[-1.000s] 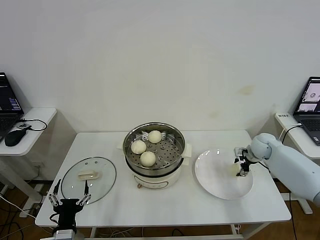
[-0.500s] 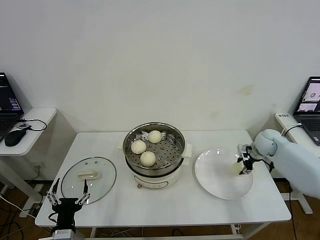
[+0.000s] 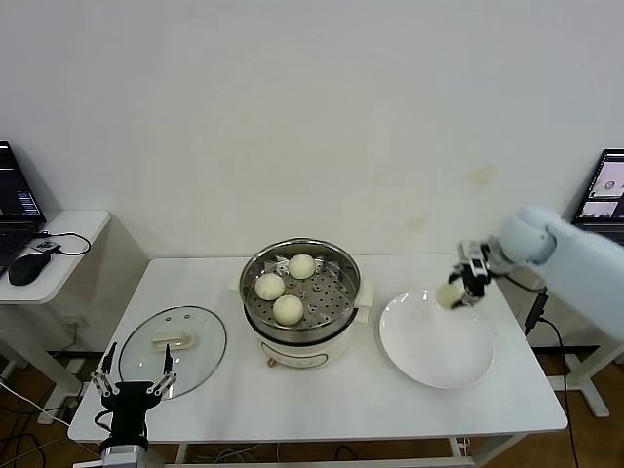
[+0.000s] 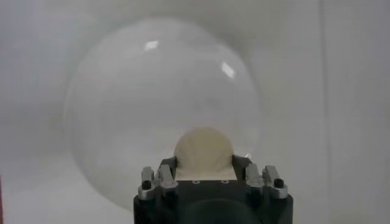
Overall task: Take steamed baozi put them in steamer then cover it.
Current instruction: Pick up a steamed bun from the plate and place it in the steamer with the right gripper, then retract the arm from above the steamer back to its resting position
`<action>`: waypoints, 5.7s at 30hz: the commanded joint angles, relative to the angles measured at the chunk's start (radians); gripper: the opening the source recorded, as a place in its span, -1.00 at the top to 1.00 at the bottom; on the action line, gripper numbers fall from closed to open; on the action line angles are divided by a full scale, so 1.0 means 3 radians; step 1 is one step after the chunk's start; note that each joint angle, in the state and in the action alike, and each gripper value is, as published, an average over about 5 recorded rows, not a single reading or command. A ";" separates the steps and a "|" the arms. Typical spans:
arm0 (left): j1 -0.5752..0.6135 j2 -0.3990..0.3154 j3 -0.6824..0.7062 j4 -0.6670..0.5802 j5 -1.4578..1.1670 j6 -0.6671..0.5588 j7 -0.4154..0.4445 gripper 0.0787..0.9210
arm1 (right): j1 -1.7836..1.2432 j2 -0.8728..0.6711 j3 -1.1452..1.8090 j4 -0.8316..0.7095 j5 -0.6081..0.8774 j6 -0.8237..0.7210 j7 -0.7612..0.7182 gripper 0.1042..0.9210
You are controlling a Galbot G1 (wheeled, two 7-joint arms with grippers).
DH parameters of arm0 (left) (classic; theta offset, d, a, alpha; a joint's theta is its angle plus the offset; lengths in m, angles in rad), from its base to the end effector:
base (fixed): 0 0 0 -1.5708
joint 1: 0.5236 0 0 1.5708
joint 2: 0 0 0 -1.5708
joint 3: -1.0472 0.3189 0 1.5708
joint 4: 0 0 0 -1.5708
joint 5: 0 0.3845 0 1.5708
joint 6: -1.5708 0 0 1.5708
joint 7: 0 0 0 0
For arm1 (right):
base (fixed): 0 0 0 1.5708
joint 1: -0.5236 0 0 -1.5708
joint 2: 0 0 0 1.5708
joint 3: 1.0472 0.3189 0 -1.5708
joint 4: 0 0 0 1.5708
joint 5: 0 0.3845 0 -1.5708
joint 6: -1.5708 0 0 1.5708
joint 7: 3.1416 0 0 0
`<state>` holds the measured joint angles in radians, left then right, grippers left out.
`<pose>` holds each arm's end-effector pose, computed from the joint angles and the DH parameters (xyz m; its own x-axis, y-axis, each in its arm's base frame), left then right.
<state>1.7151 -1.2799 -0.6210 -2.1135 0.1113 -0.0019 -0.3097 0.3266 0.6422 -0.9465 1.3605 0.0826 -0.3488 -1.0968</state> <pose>0.1916 0.0652 -0.2862 -0.9770 -0.2130 -0.0051 -0.1967 0.8925 0.4060 0.5357 -0.0956 -0.0684 -0.3179 -0.1580 0.9349 -0.9461 -0.0124 -0.3238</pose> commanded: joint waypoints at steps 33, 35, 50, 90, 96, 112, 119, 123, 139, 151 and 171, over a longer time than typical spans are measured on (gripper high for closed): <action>-0.0092 -0.0026 -0.0044 0.0034 -0.0074 0.0003 -0.0001 -0.77 | 0.0354 0.1988 -0.0837 -0.0759 0.0959 -0.0697 0.0405 -0.20; -0.0093 -0.0027 -0.0042 0.0036 -0.0074 0.0003 0.0000 -0.77 | 0.0335 0.1976 -0.0837 -0.0754 0.0954 -0.0722 0.0421 -0.20; -0.0090 -0.0039 -0.0036 0.0038 -0.0068 -0.0001 -0.0002 -0.77 | 0.0243 0.1918 -0.0809 -0.0768 0.0915 -0.0766 0.0526 -0.22; -0.0100 -0.0012 0.0017 0.0206 0.0079 -0.0103 -0.0006 -0.77 | -0.5098 0.0908 0.4792 0.1394 0.0916 0.1672 0.3332 -0.76; -0.0121 0.0001 -0.0004 0.0381 0.0705 -0.0140 0.0019 -0.77 | -0.5806 0.1714 0.5515 0.1598 0.0924 0.1875 0.3127 -0.76; -0.0309 0.0464 -0.0138 0.1219 0.3550 -0.0062 0.0141 -0.77 | -0.6483 0.2236 0.6082 0.1656 0.0957 0.1753 0.3147 -0.76; -0.0796 0.0644 0.0043 0.1723 0.3602 -0.0031 0.0176 -0.77 | -0.6569 0.2337 0.6129 0.1643 0.0912 0.1791 0.3169 -0.76; -0.1023 0.0706 0.0126 0.1912 0.3546 -0.0033 0.0181 -0.77 | -0.6629 0.2368 0.6166 0.1673 0.0904 0.1801 0.3168 -0.76; -0.1713 0.0771 0.0441 0.2547 0.3412 -0.0029 0.0169 -0.77 | -0.6780 0.2401 0.6197 0.1631 0.0867 0.1840 0.3119 -0.76; -0.1954 0.0767 0.0586 0.2784 0.3372 -0.0018 0.0186 -0.77 | -0.6790 0.2398 0.6201 0.1575 0.0856 0.1836 0.3098 -0.76; -0.2089 0.0793 0.0660 0.2909 0.3292 -0.0012 0.0240 -0.77 | -0.6805 0.2414 0.6109 0.1508 0.0787 0.1852 0.3075 -0.76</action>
<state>1.1088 -1.0439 -0.4300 -1.2729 1.1037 -0.0047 -0.2397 -1.7118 1.3650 0.8899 1.8144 0.3239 0.2063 -0.1734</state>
